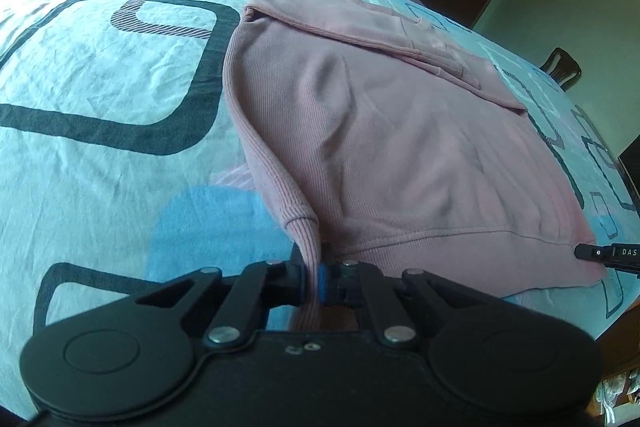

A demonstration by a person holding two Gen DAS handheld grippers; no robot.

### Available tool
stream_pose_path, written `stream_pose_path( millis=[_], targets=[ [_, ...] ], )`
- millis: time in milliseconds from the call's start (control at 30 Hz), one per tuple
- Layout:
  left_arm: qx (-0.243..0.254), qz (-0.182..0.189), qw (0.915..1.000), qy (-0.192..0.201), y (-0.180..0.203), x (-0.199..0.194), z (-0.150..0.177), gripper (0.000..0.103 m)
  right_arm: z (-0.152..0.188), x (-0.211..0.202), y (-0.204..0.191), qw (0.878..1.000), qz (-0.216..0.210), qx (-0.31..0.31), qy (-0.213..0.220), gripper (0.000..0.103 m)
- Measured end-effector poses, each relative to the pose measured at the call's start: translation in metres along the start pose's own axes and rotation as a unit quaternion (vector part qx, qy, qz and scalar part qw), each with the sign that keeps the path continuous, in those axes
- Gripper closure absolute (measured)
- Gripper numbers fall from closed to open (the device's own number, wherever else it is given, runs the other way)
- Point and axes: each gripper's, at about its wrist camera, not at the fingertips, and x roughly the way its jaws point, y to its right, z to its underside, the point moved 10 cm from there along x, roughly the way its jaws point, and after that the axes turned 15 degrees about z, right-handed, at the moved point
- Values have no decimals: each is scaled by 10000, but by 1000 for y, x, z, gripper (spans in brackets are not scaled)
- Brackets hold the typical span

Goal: Fold small clothes
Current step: 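Grasp the sweatshirt hem with both grippers, then lift the held hem and fold it toward the collar with both grippers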

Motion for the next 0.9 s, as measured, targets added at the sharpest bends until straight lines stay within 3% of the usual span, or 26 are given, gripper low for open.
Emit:
stream_pose_path(
  millis=[233, 500, 900],
  targets=[
    [114, 226, 9983, 516, 16, -16, -41, 97, -41, -27, -11, 9970, -655, 326, 248, 89],
    [203, 396, 9909, 1267, 31, -21, -121, 97, -116, -41, -19, 9869, -1198, 866, 648, 89],
    [136, 371, 9816, 1868, 19, 33, -250, 97, -249, 16, -39, 9757, -1377, 1433, 924, 89]
  ],
)
